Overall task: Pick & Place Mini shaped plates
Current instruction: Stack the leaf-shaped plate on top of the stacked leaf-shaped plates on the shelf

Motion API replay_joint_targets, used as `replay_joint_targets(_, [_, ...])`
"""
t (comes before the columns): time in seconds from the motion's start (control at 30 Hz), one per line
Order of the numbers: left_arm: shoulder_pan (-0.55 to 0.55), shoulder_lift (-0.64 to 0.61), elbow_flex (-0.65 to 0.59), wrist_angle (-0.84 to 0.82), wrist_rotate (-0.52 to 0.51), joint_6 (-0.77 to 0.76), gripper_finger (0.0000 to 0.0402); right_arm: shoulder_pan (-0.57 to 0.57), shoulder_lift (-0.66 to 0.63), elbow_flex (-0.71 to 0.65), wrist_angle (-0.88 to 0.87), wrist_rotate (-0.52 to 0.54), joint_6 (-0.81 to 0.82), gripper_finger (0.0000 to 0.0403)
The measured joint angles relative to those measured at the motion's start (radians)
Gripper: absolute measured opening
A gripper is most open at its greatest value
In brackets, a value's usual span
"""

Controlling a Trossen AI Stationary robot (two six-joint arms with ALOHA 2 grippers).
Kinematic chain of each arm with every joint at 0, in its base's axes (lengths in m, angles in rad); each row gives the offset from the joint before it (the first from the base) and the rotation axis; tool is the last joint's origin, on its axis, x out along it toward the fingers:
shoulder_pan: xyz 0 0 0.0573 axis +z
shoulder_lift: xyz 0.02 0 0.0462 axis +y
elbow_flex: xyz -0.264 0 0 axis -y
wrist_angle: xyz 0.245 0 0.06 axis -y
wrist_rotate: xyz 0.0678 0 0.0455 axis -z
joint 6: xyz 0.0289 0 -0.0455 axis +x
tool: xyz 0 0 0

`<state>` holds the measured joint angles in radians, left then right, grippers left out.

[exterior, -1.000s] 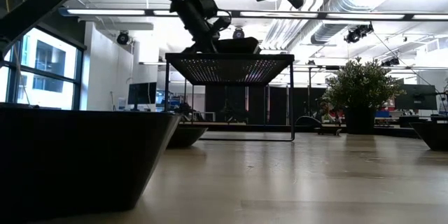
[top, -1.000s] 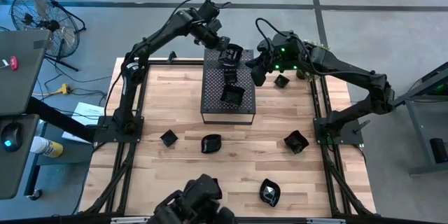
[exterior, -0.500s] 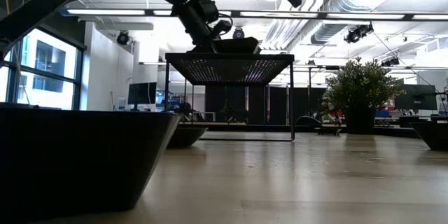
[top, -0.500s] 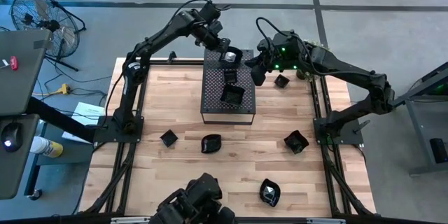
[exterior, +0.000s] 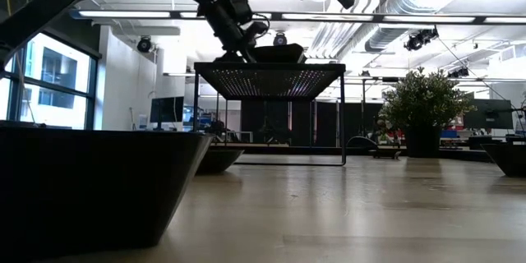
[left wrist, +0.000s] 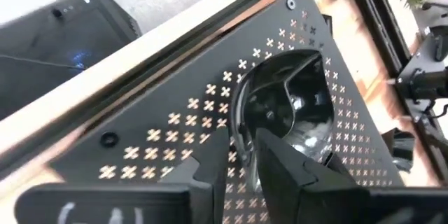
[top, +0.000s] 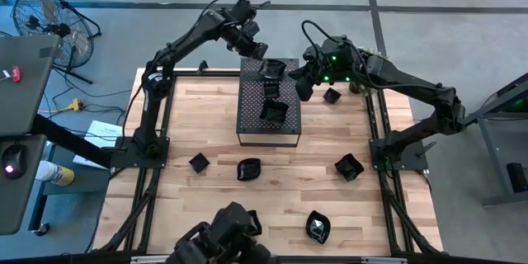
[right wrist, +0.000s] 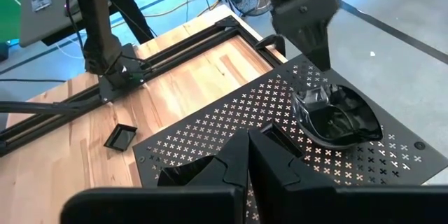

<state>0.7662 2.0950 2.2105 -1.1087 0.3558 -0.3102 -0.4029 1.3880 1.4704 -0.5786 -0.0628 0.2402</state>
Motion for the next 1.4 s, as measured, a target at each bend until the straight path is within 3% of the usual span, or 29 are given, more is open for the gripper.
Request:
replay_joint_targets(0.3, [-0.037,-0.116,0.0,0.014,-0.066,0.155,0.0006,0.002,-0.019,-0.01,-0.012,-0.025,-0.093,0.0001])
replay_joint_targets(0.47, [-0.095,-0.191,-0.021,0.103,-0.13,0.21,0.0003,0.006,-0.09,-0.191,0.169,-0.067,-0.109,0.0001])
replay_joint_targets(0.7, [-0.165,-0.364,-0.341,0.424,-0.132,0.236,0.0001,0.006,-0.269,-0.485,0.421,-0.074,-0.005,0.0001])
replay_joint_targets(1.03, [-0.23,-0.694,-0.976,1.005,-0.128,0.116,0.0001,-0.006,-0.518,-0.611,0.35,-0.053,-0.002,0.0])
replay_joint_targets(1.27, [-0.284,-0.757,-1.08,0.95,-0.101,-0.009,0.0001,-0.042,-0.574,-0.611,0.254,-0.123,-0.056,0.0])
replay_joint_targets(1.4, [-0.366,-0.76,-1.116,0.984,-0.181,0.065,0.0,-0.048,-0.564,-0.611,0.236,-0.158,-0.067,0.0])
